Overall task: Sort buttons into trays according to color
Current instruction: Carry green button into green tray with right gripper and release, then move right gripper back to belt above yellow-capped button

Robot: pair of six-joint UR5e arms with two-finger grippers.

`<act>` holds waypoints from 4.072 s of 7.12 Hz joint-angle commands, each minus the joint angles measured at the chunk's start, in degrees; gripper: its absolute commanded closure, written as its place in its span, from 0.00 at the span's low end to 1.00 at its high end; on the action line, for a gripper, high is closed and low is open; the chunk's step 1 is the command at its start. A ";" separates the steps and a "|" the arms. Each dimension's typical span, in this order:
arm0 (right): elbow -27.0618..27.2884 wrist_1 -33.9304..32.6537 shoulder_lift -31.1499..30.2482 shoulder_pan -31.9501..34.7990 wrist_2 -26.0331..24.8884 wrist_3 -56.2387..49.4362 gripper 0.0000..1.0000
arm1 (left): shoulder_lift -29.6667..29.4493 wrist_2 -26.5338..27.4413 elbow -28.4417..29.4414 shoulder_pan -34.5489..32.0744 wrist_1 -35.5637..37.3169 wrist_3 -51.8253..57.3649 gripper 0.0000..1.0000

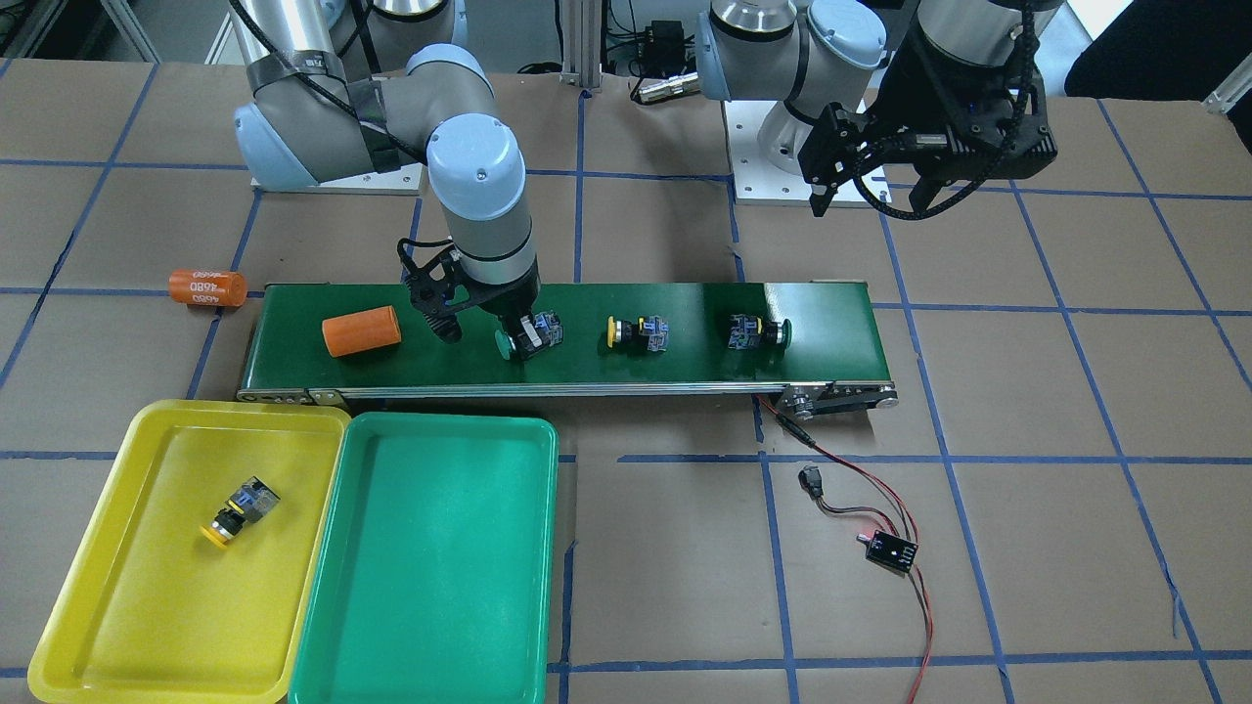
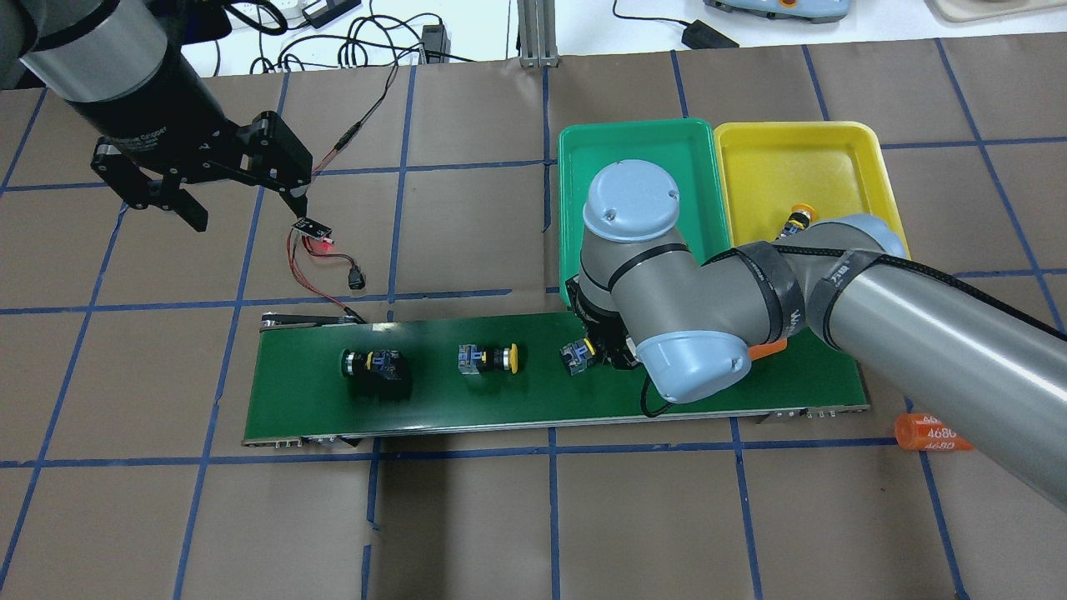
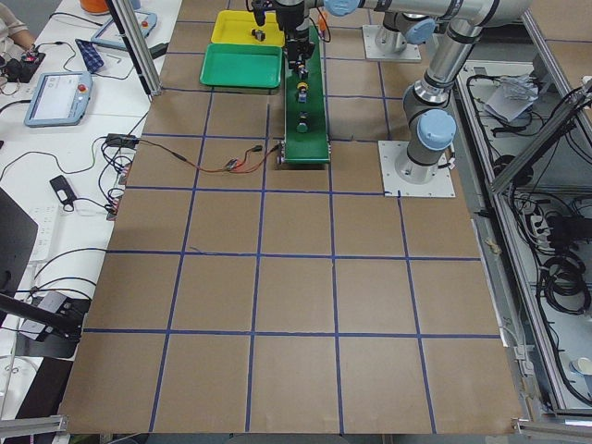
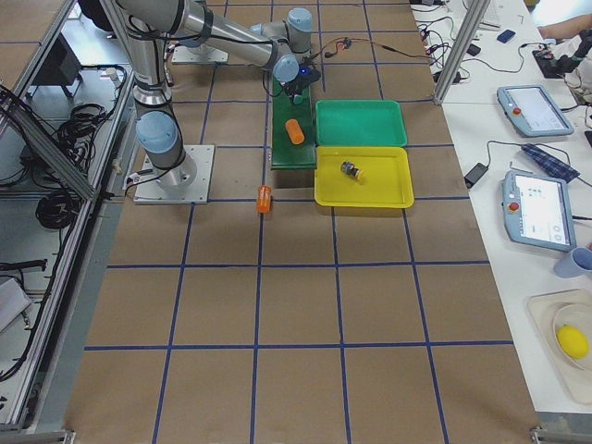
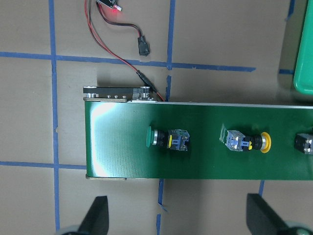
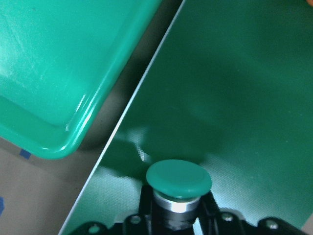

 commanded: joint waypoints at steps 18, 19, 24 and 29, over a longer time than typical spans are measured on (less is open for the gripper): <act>-3.46 20.04 -14.95 -10.70 2.07 -7.24 0.00 | -0.74 -0.75 0.20 -2.68 3.25 3.52 0.00; -0.03 17.34 -15.07 -9.74 2.07 -7.31 0.00 | -0.39 -0.75 -0.31 -2.85 3.07 4.15 0.00; 3.52 -1.19 -6.23 -2.46 3.93 -0.92 0.00 | 1.80 -0.67 -1.37 -2.68 3.94 10.84 0.00; 3.70 -0.79 -4.62 -1.91 3.48 -0.63 0.00 | 1.98 -0.23 -1.37 -2.59 3.85 2.57 0.00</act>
